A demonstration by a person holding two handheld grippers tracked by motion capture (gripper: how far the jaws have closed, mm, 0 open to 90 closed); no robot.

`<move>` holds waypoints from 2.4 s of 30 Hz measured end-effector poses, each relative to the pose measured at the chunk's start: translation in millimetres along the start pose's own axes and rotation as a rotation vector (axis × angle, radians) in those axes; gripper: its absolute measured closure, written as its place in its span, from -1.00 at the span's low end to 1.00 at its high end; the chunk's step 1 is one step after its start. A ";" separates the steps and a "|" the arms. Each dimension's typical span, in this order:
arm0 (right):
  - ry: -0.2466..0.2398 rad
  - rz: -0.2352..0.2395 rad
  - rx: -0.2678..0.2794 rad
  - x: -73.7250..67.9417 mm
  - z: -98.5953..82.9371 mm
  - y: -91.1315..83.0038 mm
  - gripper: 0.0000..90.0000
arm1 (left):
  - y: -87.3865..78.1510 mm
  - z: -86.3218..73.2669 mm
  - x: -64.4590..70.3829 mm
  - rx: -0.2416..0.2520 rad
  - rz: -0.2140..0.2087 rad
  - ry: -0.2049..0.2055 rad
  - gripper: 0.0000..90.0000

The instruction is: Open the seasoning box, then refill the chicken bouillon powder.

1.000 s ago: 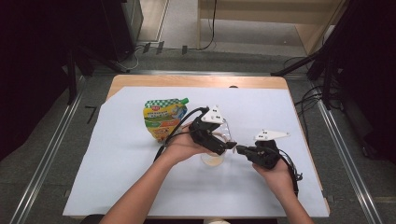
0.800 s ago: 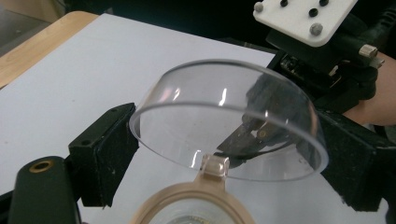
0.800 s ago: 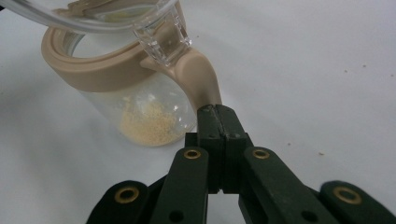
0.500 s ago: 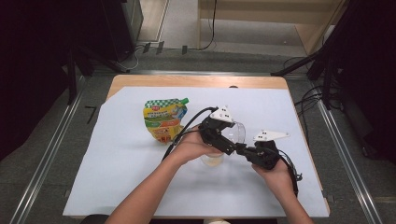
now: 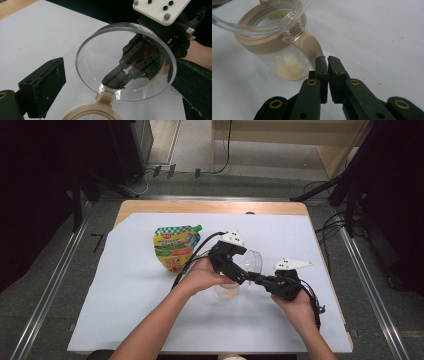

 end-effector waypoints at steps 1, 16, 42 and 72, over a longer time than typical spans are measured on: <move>0.003 0.000 -0.003 -0.1 -0.3 -0.4 0.93 | -2.6 -0.5 0.3 -0.004 0.014 -0.008 -0.97; 0.006 -0.019 0.019 -5.5 -9.3 -23.4 0.66 | -49.1 -23.4 3.1 0.027 0.042 -0.037 -0.33; -0.120 0.075 -0.010 -37.2 -14.1 -8.5 0.21 | -143.2 -72.9 -11.5 0.000 0.112 -0.198 0.16; -0.178 0.178 -0.029 -63.4 -8.5 0.1 0.17 | -225.5 -118.7 -46.4 0.069 0.307 -0.325 -0.11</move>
Point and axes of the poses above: each handheld gripper's, and its own axes: y roughly forward along the jaws, z roughly out of its top, x roughly to its right, the point moved 5 cm from there along y, roughly forward along the jaws, and after that the axes turned 6 degrees about -z, right-handed, at the moved point
